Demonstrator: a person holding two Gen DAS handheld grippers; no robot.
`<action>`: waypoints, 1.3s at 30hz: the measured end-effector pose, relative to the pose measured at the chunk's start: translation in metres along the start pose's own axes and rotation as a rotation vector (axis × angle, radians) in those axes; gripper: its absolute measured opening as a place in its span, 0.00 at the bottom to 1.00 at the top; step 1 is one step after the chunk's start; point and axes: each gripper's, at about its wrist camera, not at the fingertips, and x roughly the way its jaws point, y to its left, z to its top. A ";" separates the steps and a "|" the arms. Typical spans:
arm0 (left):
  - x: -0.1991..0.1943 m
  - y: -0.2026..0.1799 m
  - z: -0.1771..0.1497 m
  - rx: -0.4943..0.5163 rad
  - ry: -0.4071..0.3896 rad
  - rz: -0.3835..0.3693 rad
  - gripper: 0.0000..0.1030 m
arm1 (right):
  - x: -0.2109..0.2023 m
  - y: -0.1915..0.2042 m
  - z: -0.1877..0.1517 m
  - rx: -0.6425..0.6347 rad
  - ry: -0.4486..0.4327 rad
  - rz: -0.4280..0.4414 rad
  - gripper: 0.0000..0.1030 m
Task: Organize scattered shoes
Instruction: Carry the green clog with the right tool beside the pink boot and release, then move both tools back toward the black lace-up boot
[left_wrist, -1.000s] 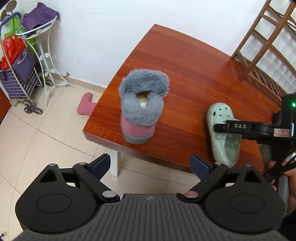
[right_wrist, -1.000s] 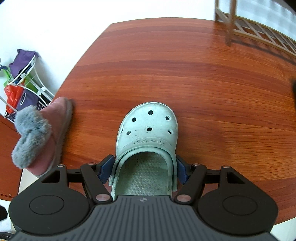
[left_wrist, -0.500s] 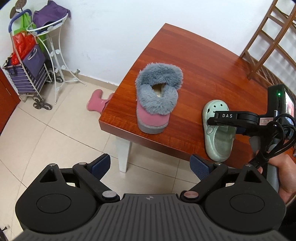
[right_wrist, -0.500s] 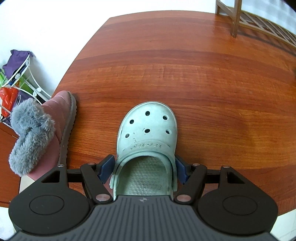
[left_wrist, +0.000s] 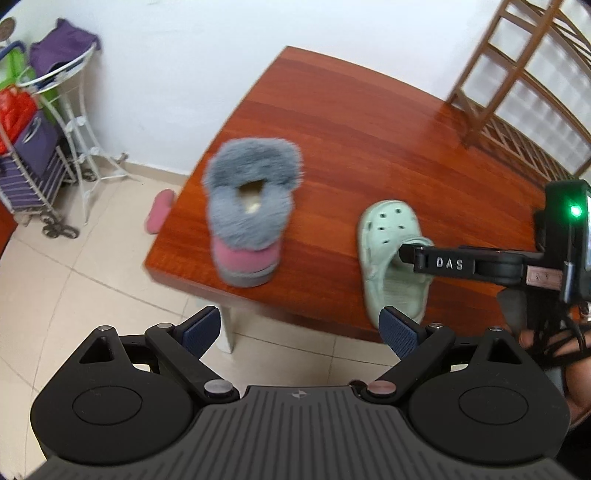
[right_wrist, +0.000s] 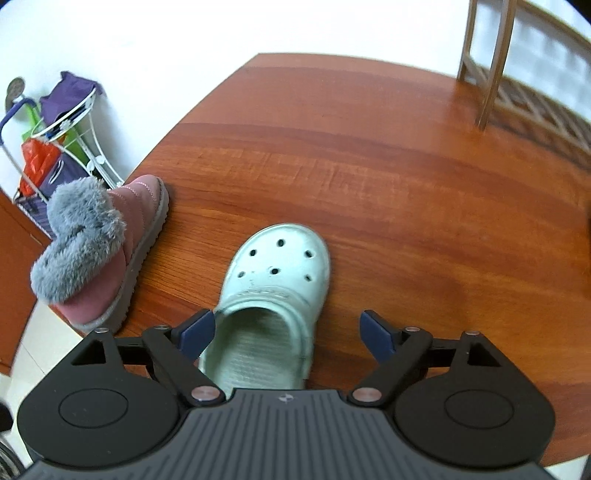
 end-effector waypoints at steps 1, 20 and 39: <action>0.002 -0.005 0.002 0.012 0.001 -0.009 0.91 | -0.004 -0.003 0.000 -0.006 -0.006 0.001 0.87; 0.043 -0.110 0.042 0.217 0.018 -0.154 0.91 | -0.065 -0.124 -0.029 0.120 -0.064 -0.129 0.93; 0.097 -0.252 0.057 0.289 0.060 -0.239 0.91 | -0.093 -0.288 -0.052 0.253 -0.027 -0.250 0.93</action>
